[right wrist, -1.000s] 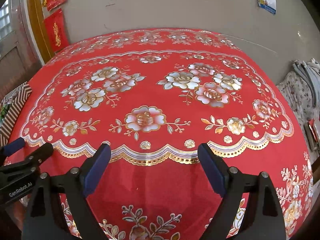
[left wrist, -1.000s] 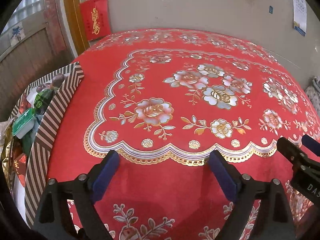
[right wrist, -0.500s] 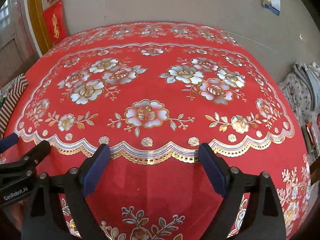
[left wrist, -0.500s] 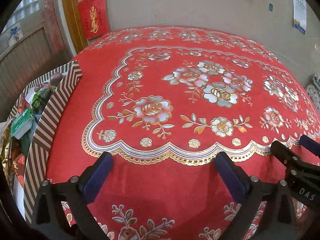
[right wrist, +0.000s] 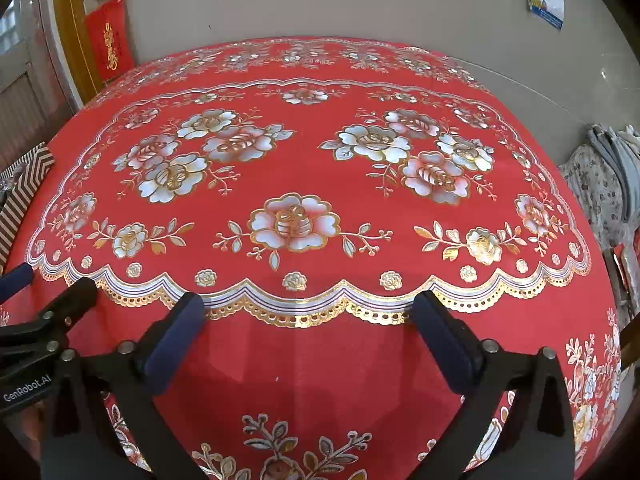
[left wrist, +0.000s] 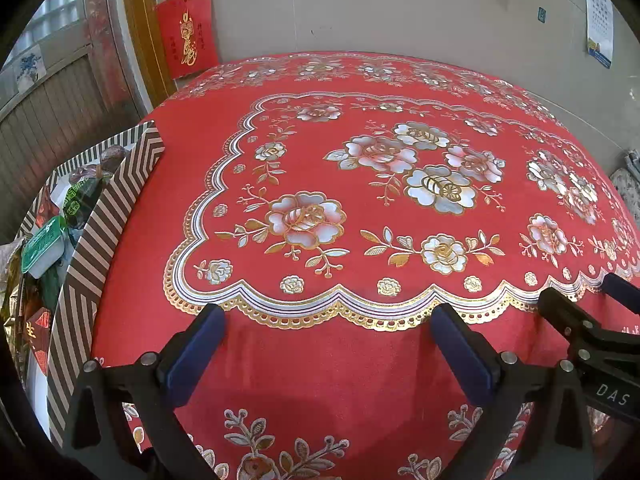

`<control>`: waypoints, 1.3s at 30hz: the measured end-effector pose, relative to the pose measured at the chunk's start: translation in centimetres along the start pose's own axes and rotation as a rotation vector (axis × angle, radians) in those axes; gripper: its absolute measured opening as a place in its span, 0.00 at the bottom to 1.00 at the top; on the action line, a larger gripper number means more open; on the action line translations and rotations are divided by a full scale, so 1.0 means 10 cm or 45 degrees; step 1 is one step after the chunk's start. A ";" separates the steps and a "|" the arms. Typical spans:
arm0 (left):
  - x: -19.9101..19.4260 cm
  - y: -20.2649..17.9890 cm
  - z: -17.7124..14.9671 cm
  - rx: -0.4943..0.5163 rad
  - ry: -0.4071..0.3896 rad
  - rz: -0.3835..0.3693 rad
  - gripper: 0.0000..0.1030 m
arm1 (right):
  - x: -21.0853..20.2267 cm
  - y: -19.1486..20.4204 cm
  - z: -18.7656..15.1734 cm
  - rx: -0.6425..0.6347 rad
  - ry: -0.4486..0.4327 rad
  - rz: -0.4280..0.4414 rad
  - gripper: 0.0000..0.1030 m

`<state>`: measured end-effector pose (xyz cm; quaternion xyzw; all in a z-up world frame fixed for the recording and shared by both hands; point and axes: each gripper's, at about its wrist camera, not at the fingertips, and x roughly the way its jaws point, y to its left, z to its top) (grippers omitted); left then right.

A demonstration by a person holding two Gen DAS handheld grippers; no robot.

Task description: Organize snacks

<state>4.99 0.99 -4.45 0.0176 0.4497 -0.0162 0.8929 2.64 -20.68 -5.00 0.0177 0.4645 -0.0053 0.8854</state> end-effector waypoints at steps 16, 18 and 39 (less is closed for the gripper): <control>0.00 0.00 0.00 0.000 0.000 0.000 0.99 | 0.00 0.00 0.01 0.000 0.001 -0.001 1.00; 0.00 0.00 0.00 0.000 0.000 0.000 0.99 | 0.01 0.00 0.00 0.000 0.001 -0.001 1.00; -0.91 0.45 0.02 0.024 -0.225 0.101 0.99 | -0.50 0.45 0.13 -0.083 -0.142 0.119 1.00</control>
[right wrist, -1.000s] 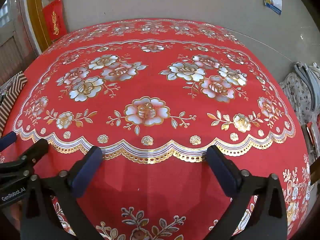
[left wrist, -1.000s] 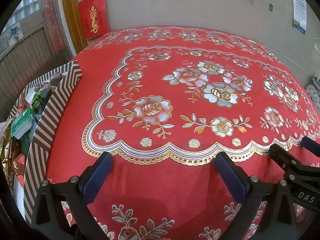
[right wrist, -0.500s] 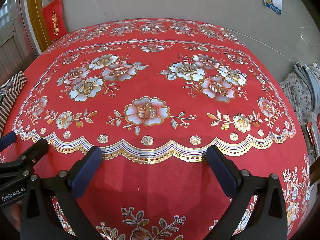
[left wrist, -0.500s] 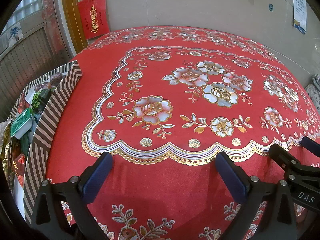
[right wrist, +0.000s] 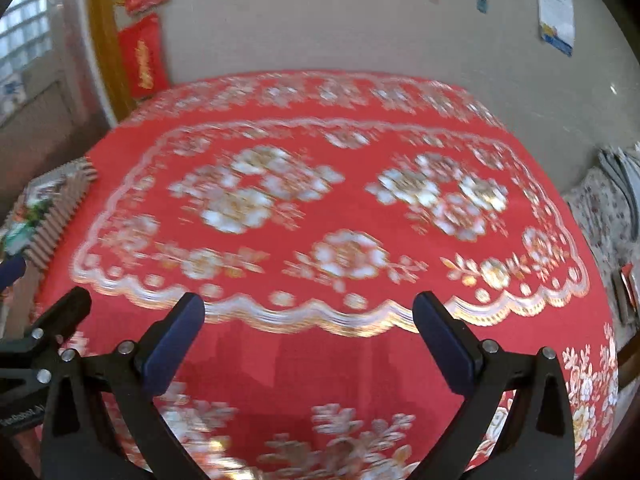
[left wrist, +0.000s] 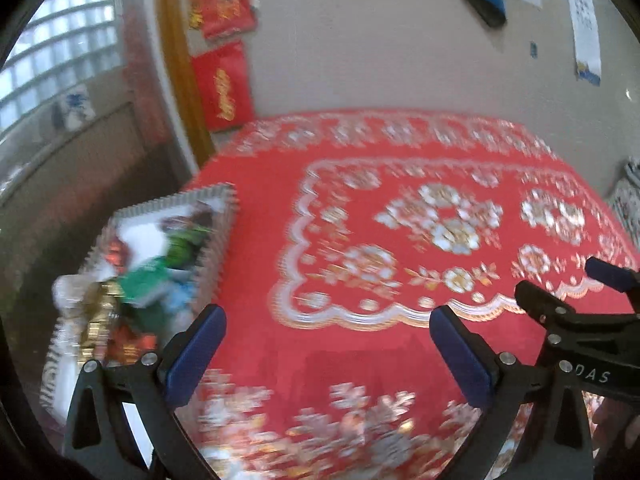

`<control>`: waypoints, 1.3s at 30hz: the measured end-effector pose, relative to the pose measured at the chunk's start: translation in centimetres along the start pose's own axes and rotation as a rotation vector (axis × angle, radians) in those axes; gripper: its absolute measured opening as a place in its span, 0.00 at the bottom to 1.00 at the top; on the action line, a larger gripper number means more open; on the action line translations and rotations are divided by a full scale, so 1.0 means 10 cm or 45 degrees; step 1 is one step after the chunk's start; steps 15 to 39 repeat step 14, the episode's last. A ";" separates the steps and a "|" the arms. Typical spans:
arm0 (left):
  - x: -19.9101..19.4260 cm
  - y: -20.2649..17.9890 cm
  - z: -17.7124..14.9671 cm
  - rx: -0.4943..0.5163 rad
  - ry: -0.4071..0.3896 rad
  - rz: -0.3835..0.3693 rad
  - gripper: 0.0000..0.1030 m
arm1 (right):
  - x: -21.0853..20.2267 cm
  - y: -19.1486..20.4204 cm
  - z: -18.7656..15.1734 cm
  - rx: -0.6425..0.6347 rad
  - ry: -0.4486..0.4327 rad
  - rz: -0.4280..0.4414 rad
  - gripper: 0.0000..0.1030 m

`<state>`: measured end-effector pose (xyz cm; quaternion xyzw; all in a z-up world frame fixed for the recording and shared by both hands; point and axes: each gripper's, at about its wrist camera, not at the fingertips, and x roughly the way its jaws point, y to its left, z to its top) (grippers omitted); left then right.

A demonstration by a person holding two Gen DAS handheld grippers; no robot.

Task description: Organize snacks

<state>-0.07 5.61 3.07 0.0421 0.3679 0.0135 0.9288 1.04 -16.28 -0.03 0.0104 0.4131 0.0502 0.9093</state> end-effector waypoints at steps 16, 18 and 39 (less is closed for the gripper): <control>-0.53 1.16 -0.20 -0.190 -0.160 0.211 0.91 | -0.33 1.28 0.15 -0.264 -0.133 0.261 1.00; -0.53 1.16 -0.20 -0.190 -0.160 0.211 0.91 | -0.33 1.28 0.15 -0.264 -0.133 0.261 1.00; -0.53 1.16 -0.20 -0.190 -0.160 0.211 0.91 | -0.33 1.28 0.15 -0.264 -0.133 0.261 1.00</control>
